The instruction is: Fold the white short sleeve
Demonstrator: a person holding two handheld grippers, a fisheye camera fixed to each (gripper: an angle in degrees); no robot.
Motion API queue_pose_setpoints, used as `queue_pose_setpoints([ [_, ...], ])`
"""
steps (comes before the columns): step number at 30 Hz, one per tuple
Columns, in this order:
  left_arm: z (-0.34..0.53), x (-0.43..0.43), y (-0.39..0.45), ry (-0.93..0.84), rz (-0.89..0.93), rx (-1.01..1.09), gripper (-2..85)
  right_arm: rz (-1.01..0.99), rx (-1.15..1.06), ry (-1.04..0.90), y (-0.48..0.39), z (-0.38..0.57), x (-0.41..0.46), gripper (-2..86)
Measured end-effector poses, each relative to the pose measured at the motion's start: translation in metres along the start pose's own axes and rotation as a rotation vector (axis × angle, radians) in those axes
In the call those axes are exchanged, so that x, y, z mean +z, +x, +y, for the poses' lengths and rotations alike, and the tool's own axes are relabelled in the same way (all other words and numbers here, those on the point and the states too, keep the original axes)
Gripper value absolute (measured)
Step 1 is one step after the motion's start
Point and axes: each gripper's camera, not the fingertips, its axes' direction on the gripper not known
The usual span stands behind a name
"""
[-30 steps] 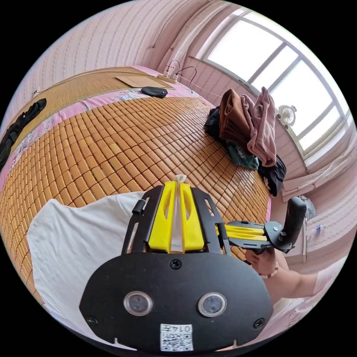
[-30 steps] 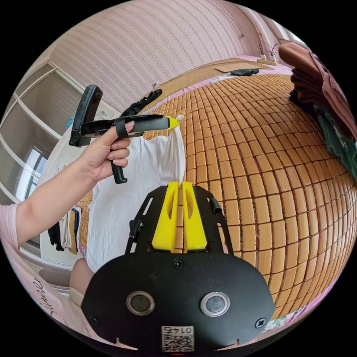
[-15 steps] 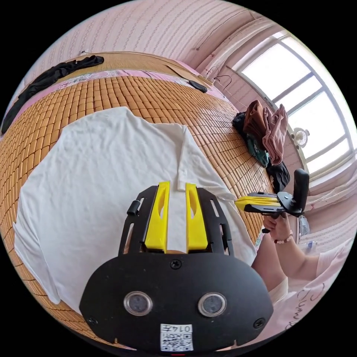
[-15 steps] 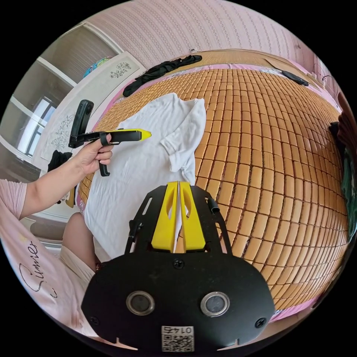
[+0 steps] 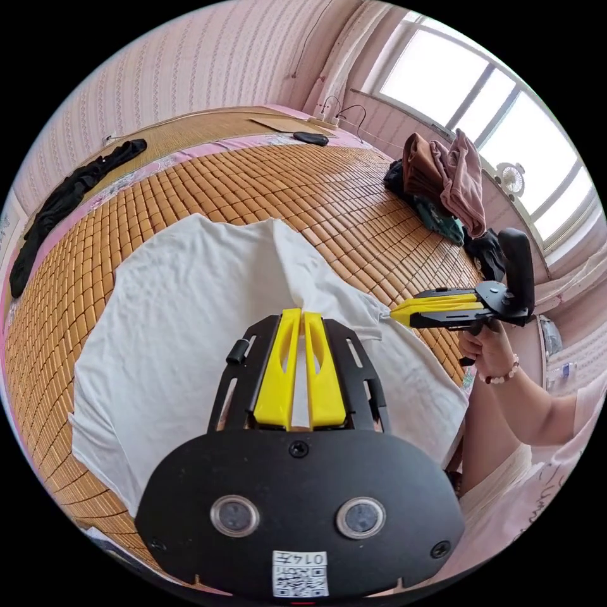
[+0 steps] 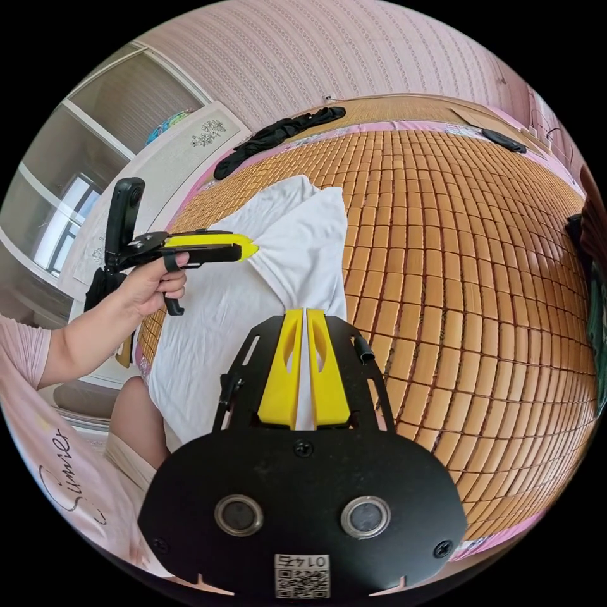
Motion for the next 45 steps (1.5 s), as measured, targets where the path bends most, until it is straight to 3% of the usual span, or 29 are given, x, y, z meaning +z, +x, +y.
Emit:
queue_pose_setpoints([
  [4,0.021,0.013,-0.024,-0.072,0.089,-0.095,4.1,0.003,0.003,-0.022,-0.003,-0.003,0.019,-0.1],
  [8,0.016,-0.002,-0.035,-0.017,0.023,-0.061,4.9,0.032,-0.015,-0.024,-0.006,-0.008,0.031,0.0],
  [15,0.007,0.019,-0.023,-0.106,0.181,0.043,3.7,0.045,-0.087,-0.105,-0.025,-0.021,0.079,-0.3],
  [18,0.028,0.037,-0.016,-0.182,0.069,0.076,2.4,0.052,-0.083,-0.115,-0.025,-0.020,0.094,-0.6],
  [27,0.110,-0.030,-0.031,0.105,0.155,0.012,6.2,-0.008,-0.099,-0.102,-0.050,-0.020,0.089,3.3],
  [32,0.239,-0.104,-0.067,0.298,-0.079,-0.146,1.1,-0.090,-0.259,-0.184,-0.104,-0.061,0.126,4.0],
  [37,0.334,-0.123,-0.124,0.261,-0.216,-0.512,3.1,-0.151,-0.501,-0.240,-0.224,-0.131,0.217,5.4],
  [41,0.375,-0.120,-0.153,0.302,-0.198,-0.679,6.4,-0.144,-0.604,-0.294,-0.303,-0.170,0.288,7.0],
  [45,0.386,-0.099,-0.170,0.249,-0.135,-0.720,7.5,0.038,-0.674,-0.335,-0.365,-0.196,0.364,9.5],
])
